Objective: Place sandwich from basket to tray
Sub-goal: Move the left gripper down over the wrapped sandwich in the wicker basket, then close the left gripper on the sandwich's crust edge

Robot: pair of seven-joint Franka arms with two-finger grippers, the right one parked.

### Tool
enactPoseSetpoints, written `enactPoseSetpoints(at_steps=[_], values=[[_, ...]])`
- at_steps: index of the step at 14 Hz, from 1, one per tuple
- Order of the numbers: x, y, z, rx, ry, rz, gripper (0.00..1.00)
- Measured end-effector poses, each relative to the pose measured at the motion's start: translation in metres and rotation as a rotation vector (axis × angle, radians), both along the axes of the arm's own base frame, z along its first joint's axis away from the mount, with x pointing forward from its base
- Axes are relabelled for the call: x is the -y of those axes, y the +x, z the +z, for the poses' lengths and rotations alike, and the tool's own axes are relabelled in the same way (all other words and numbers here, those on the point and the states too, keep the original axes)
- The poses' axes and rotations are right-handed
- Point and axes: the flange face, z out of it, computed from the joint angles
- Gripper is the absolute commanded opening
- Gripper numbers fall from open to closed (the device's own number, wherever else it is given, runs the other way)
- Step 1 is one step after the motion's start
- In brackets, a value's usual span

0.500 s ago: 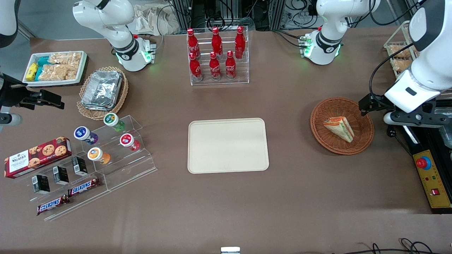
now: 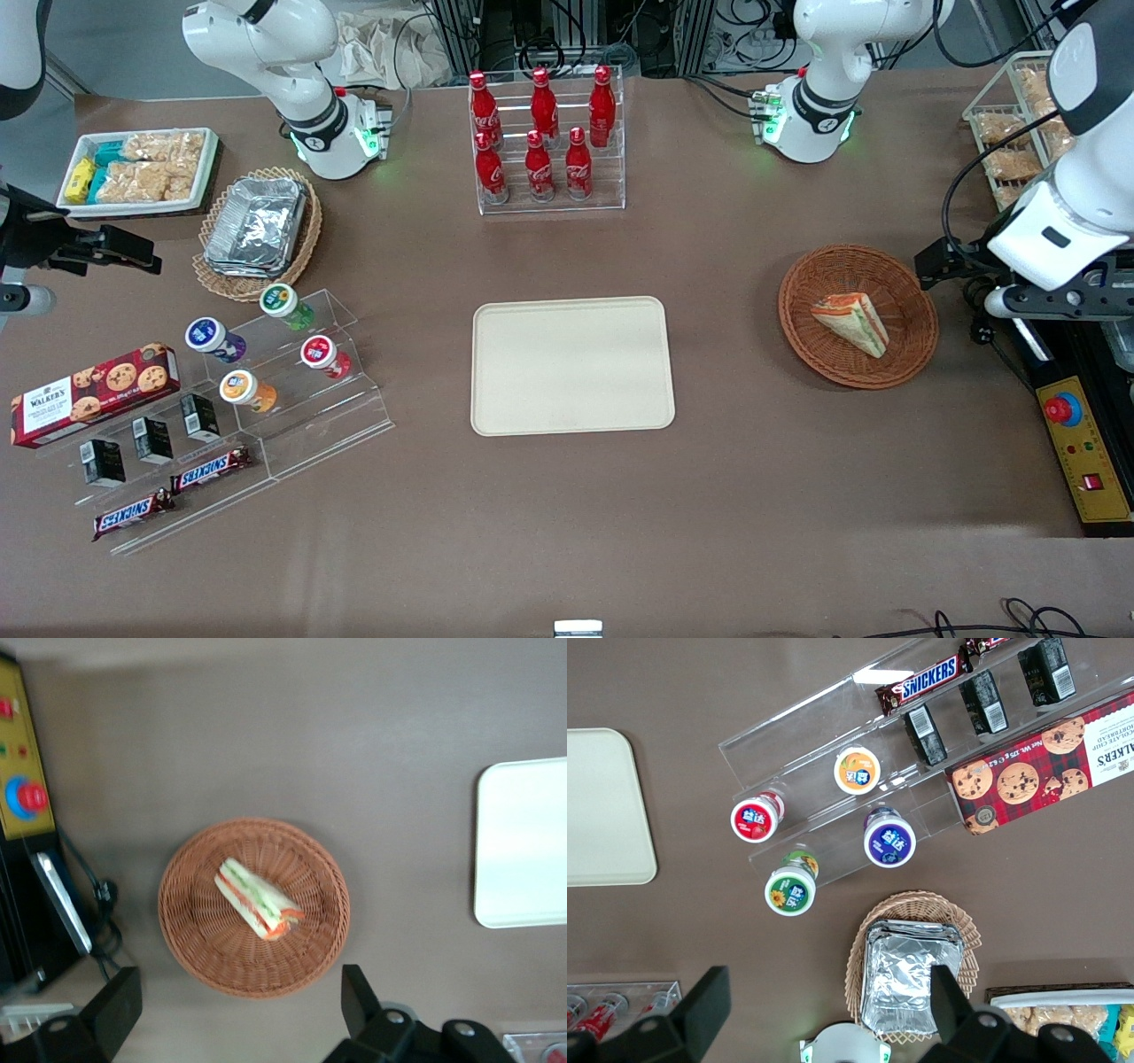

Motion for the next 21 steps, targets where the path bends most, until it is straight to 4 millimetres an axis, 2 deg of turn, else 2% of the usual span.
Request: enactPoseSetpoints(at_steps=[4,6,11,13,16,18,21], values=[[-0.016,-0.005,-0.027,-0.041,0.028,0.288,1.0],[-0.016,-0.011,-0.052,-0.03,0.042,0.432,1.0],[-0.013,-0.046,-0.154,0.057,0.039,0.715,1.0],[-0.01,-0.053,-0.187,0.062,0.04,0.824,1.0],[-0.01,-0.06,-0.224,0.065,0.034,0.873,1.0],[-0.013,-0.072,-0.249,0.073,0.026,0.885,1.0],[-0.018,-0.086,-0.27,0.063,0.029,0.891,1.0]])
